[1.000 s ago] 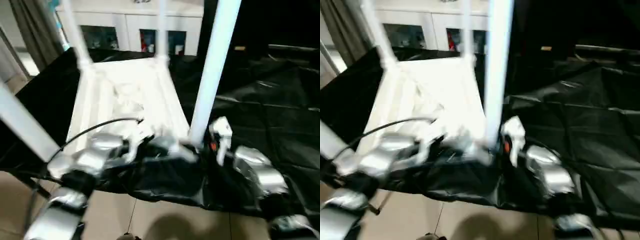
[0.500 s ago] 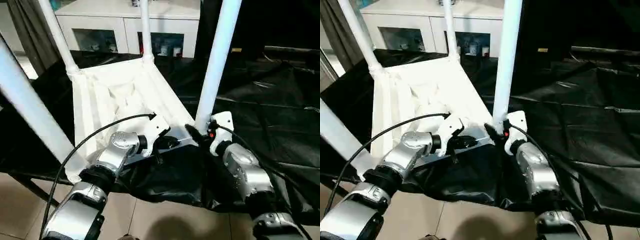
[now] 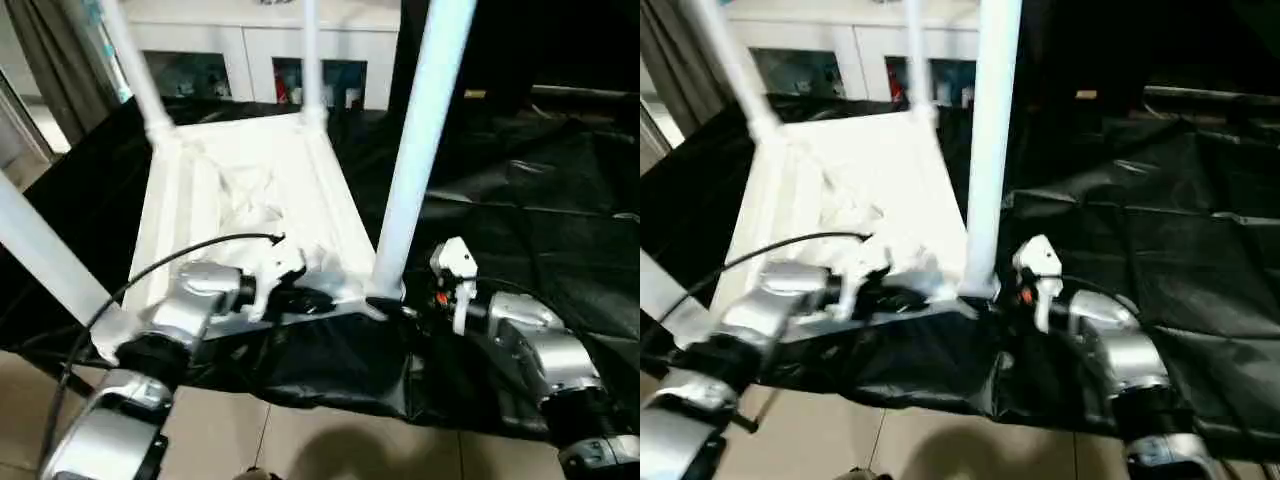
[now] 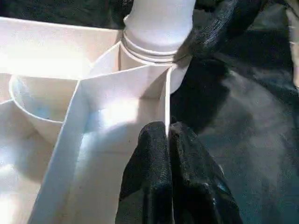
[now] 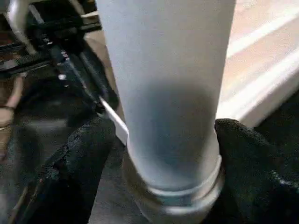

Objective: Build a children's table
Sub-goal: Rotate leg to tighten

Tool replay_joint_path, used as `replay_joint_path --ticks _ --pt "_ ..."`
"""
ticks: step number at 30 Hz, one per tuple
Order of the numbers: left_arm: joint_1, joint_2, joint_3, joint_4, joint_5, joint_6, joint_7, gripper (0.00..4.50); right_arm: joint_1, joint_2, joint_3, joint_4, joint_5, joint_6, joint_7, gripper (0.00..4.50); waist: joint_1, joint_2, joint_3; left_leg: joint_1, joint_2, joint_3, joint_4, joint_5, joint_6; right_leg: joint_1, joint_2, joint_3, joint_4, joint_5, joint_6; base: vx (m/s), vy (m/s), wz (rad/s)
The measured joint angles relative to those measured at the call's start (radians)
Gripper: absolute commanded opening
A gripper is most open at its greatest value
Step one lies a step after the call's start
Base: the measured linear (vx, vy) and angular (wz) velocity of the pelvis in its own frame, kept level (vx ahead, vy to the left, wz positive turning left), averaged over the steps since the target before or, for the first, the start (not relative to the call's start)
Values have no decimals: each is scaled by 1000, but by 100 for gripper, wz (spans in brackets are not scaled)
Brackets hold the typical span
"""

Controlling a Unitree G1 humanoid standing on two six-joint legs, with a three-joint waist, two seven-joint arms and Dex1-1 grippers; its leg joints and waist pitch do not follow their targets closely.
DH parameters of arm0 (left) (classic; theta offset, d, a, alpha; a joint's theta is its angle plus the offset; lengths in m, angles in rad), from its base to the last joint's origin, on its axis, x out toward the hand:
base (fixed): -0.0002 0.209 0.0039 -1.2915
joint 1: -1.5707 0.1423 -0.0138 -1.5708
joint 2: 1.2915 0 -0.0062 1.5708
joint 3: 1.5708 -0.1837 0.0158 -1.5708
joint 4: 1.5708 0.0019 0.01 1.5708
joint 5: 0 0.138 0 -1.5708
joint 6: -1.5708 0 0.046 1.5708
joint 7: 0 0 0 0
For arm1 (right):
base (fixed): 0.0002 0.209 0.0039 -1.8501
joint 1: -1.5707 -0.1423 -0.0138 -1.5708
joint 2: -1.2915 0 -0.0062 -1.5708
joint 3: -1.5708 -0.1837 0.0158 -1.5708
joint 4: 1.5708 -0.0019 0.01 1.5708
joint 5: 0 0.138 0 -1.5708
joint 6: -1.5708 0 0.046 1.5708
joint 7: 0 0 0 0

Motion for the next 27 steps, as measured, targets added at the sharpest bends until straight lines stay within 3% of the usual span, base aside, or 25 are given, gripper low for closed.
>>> replay_joint_path --ticks 4,5,16,27 --pt "14 20 -1 -24 -11 20 -45 0 0 2 15 0 10 -4 37 372 1 0 0 0 0 0 1 0 -1 0 0 1 0 0 -1 0 0 0" --pt "18 22 -2 -30 -13 23 -54 0 0 2 17 0 10 -4 40 347 2 0 0 0 0 0 1 0 -1 0 0 1 1 1 -1 0 0 0" --pt "30 -1 -2 -38 -15 22 -20 0 2 16 5 0 22 18 11 265 9 -1 1 0 0 0 2 0 -1 1 0 1 1 1 -1 0 0 0" --pt "-40 -152 21 88 49 10 333 0 -50 192 -96 101 -53 1 -512 246 -13 -1 0 10 -2 0 0 0 -1 7 0 4 -1 -2 4 0 0 0"
